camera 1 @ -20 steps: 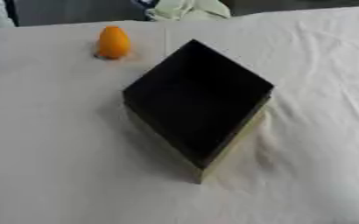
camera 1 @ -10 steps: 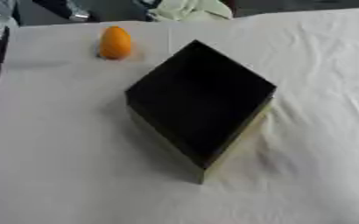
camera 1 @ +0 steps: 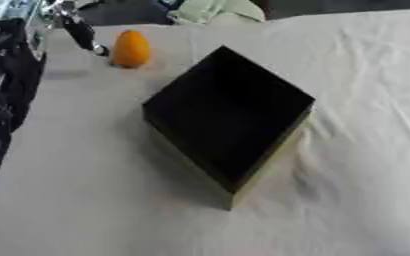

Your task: Pick up objects on the table and place them in the box.

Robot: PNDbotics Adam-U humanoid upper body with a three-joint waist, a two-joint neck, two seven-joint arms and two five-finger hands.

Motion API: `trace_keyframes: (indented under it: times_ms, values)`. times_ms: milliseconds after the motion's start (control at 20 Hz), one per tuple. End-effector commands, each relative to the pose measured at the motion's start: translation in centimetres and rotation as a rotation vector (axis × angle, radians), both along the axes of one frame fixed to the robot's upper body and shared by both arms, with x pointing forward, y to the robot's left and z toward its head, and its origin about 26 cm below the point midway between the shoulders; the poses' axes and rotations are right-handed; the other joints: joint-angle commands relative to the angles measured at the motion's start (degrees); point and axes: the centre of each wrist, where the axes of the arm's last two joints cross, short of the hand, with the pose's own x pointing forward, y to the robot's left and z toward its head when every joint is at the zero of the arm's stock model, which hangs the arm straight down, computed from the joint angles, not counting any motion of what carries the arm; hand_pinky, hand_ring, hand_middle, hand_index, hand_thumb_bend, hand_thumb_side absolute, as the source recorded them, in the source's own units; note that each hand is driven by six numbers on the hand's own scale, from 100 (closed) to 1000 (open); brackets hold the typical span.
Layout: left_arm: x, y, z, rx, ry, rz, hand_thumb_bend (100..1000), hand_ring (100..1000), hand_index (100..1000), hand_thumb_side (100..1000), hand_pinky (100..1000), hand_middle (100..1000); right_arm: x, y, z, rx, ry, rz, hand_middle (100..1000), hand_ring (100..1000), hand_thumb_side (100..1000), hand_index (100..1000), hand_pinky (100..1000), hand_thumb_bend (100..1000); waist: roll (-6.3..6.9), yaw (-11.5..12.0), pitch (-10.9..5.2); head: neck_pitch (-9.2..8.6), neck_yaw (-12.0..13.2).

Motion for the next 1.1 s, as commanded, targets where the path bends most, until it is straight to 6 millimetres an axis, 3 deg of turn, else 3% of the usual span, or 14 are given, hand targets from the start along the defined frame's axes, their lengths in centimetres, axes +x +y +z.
trace_keyframes:
  times_ms: [50,750,1100]
  values:
    - [0.1,-0.3,1.5,0.009,-0.039,0.018,622,843,959,100,714,909,-0.2,0.1,1.0,-0.015,-0.029,0.013,671,751,1000,859,769,289,-0.17,-0.2,-1.23,-0.24,0.3]
    - [1.0,-2.9,1.1,-0.062,-0.106,0.088,511,834,941,100,669,903,-0.1,0.4,1.2,-0.009,-0.035,0.024,668,749,1000,858,769,290,0.09,-1.2,-0.02,-1.21,1.6]
    - [1.3,-2.9,1.2,-0.057,-0.083,0.154,489,847,956,100,678,915,-0.1,0.4,1.3,-0.008,-0.039,0.021,667,750,1000,858,770,292,0.23,-1.7,1.14,-2.22,2.0]
